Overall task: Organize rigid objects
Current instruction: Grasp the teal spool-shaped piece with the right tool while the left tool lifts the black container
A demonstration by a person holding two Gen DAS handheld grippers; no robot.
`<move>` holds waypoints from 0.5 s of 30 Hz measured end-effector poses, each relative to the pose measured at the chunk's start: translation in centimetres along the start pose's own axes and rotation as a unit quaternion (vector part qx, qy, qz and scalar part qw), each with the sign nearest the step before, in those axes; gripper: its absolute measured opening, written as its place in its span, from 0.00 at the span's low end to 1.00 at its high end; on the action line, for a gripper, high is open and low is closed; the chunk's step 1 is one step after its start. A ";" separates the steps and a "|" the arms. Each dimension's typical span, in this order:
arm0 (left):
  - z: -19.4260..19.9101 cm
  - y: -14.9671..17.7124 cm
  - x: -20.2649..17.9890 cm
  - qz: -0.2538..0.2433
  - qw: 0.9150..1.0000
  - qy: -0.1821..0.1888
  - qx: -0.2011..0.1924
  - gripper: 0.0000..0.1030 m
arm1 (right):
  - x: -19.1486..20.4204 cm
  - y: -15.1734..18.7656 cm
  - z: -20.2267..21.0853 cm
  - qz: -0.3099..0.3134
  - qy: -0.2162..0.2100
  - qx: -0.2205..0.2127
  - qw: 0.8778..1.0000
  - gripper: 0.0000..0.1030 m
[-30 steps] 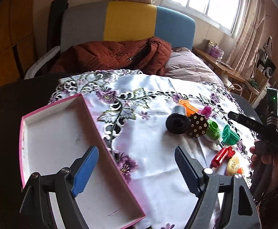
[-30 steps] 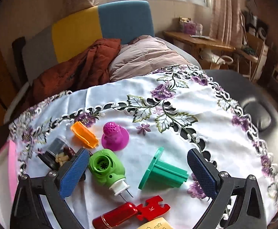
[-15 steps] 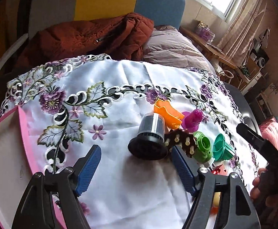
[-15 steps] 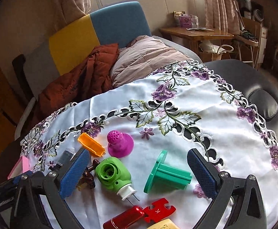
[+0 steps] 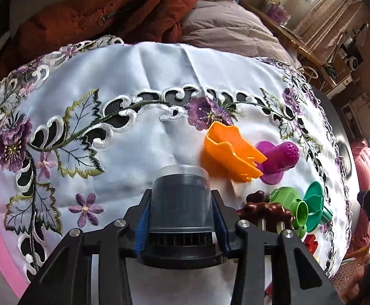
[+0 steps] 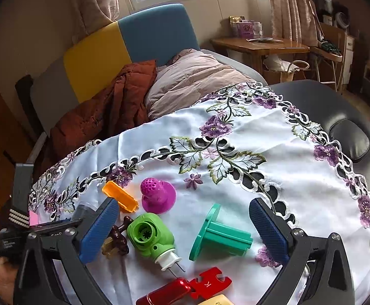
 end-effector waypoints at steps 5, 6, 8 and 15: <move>1.1 2.2 0.5 -0.009 1.000 -0.011 -0.013 0.42 | -0.8 -0.3 0.1 -0.022 -0.005 -0.001 1.000 1.00; 1.5 2.8 0.6 -0.009 1.000 -0.018 -0.017 0.42 | -0.9 -0.3 0.0 -0.025 -0.008 0.002 1.000 1.00; 1.9 4.0 0.7 -0.013 0.999 -0.028 -0.023 0.42 | -0.9 -0.2 -0.1 -0.026 -0.010 0.006 1.000 1.00; 3.6 9.4 -0.8 -0.051 0.997 -0.049 -0.042 0.42 | -3.0 -1.0 0.5 -0.072 -0.018 -0.006 0.997 1.00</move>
Point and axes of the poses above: each gripper's, at about its wrist camera, not at the fingertips, and z roughly against the way its jaws point, x to its left, y to its underside, the point moved 10 cm from there along -z, roughly the way its jaws point, and after that the axes turned 3 degrees about x, right-handed, at the moved point
